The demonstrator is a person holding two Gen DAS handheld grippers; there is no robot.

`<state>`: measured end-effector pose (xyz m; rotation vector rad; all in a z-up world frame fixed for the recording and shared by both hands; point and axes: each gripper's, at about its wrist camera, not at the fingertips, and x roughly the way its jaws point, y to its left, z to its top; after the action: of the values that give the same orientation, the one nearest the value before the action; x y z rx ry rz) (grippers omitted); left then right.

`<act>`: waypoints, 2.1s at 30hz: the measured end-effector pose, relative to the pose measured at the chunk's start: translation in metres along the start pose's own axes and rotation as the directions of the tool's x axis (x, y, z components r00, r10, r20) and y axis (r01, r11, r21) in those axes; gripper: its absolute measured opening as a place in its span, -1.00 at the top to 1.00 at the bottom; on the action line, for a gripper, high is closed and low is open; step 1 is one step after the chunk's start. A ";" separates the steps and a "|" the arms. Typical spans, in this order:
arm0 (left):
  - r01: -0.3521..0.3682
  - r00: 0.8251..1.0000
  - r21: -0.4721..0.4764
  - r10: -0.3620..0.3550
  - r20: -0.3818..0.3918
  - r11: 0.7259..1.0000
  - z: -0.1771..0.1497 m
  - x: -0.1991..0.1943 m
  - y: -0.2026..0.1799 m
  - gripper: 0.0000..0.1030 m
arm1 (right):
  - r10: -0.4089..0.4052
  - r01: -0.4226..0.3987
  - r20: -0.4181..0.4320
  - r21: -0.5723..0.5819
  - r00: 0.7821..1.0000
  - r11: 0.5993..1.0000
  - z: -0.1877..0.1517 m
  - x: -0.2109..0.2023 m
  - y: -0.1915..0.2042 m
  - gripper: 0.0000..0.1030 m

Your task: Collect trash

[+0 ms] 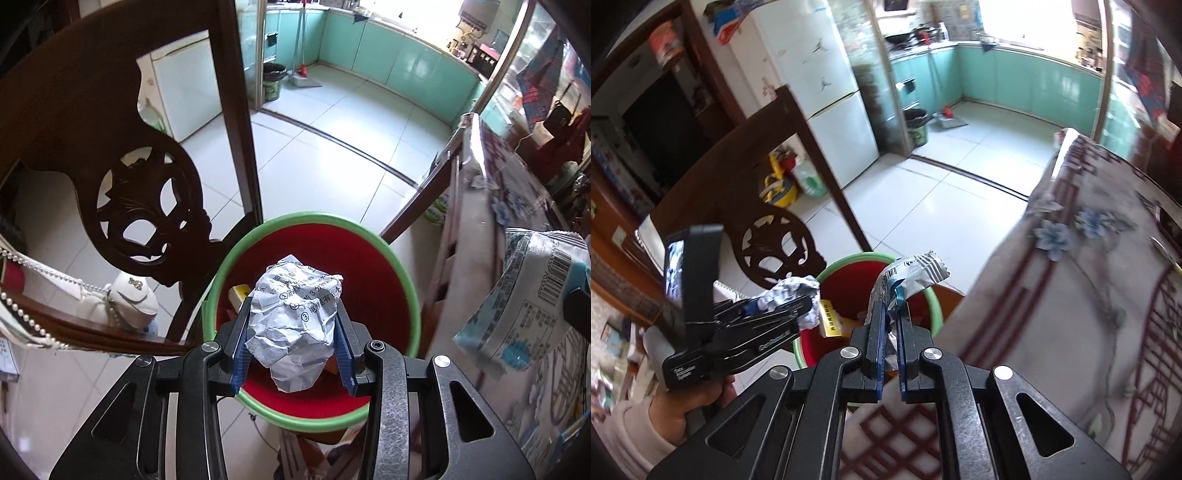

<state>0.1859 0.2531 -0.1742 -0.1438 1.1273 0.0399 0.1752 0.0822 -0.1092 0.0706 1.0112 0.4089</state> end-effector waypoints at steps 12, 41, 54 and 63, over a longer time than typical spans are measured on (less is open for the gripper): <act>0.005 1.000 -0.049 -0.006 -0.021 0.999 0.008 0.007 0.009 -0.53 | 0.042 -0.043 -0.063 -0.016 0.997 0.999 0.007 0.035 0.005 0.67; 0.084 0.868 0.040 -0.093 0.488 0.996 -0.080 -0.188 -0.138 -0.99 | -0.196 0.162 0.365 0.123 0.910 0.979 -0.097 -0.235 -0.093 -0.63; 0.009 0.821 0.078 -0.052 0.569 0.997 -0.115 -0.226 -0.194 -0.99 | -0.344 0.275 0.480 0.210 0.807 0.938 -0.136 -0.305 -0.120 -0.81; -0.098 0.834 0.023 0.070 0.547 0.995 -0.116 -0.225 -0.205 -0.99 | -0.352 0.282 0.495 0.212 0.795 0.936 -0.145 -0.311 -0.131 -0.81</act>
<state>0.0070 0.0438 -0.0003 -0.0313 0.5573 0.1240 -0.0509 -0.1705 0.0329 0.1189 0.4830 0.0012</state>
